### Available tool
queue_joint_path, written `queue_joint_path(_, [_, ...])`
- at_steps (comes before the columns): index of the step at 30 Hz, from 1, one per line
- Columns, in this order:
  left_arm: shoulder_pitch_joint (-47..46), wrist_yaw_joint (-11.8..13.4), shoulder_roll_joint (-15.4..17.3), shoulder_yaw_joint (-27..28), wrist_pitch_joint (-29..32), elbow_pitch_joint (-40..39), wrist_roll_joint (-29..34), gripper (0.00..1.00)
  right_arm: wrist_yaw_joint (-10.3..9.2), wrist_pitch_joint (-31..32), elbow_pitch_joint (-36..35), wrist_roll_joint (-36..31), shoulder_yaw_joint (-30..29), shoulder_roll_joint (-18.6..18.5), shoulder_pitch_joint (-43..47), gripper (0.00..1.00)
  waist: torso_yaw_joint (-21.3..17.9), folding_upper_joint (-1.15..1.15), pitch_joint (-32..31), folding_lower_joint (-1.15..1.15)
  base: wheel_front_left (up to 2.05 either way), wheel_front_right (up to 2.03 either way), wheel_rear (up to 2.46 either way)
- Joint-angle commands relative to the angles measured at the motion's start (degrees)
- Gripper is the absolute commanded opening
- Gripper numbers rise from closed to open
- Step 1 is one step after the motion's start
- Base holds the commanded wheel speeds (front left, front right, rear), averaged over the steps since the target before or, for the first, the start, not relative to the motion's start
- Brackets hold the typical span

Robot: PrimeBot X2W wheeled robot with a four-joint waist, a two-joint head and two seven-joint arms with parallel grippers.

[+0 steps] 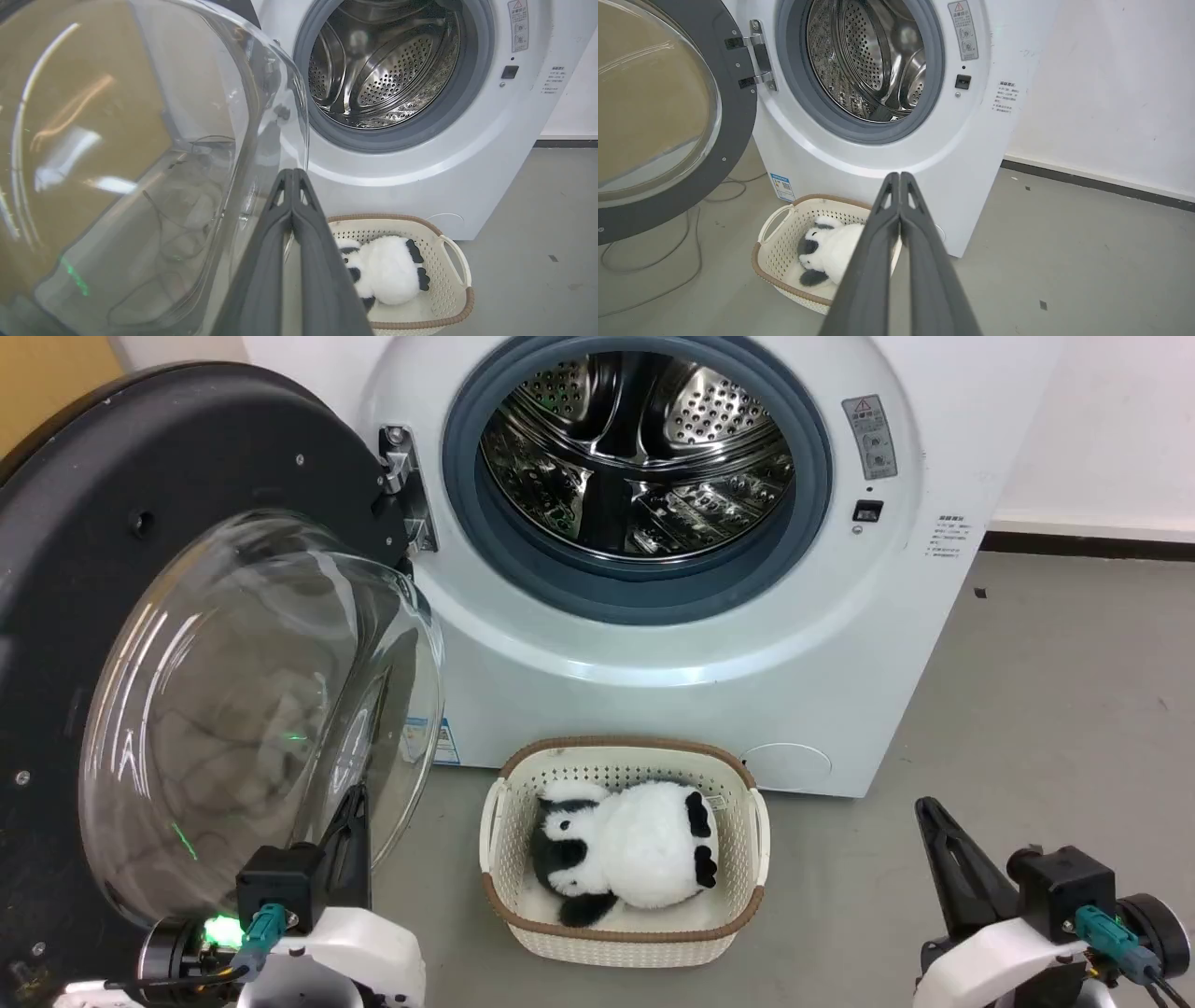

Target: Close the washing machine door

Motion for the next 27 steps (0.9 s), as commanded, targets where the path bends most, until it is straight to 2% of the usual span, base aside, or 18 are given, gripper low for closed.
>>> queue_joint_path(1, [0.62,-0.25,-0.05,0.04,0.02,-0.23,0.17,0.00,0.05,0.03,0.10,-0.44,0.02,0.22,-0.80,0.00,0.00,0.00,0.00,0.00,0.00,0.00,0.00])
queue_joint_path(17, [0.62,-0.25,-0.05,0.04,0.02,-0.23,0.17,0.00,0.05,0.03,0.10,-0.44,0.02,0.22,-0.80,0.00,0.00,0.00,0.00,0.00,0.00,0.00,0.00])
queue_joint_path(18, [0.00,0.01,-0.01,0.00,-0.01,0.00,0.00,1.00,0.00,-0.01,0.00,0.01,-0.02,0.00,0.00,1.00,0.00,0.00,0.00,0.00,0.00,0.00,0.00])
queue_joint_path(27, [-0.11,1.08,-0.01,-0.50,-0.87,0.11,-0.34,1.00,0.00,-0.87,0.13,0.98,-0.79,0.00,-0.14,1.00,-0.01,0.00,0.12,0.00,0.00,0.00,0.00])
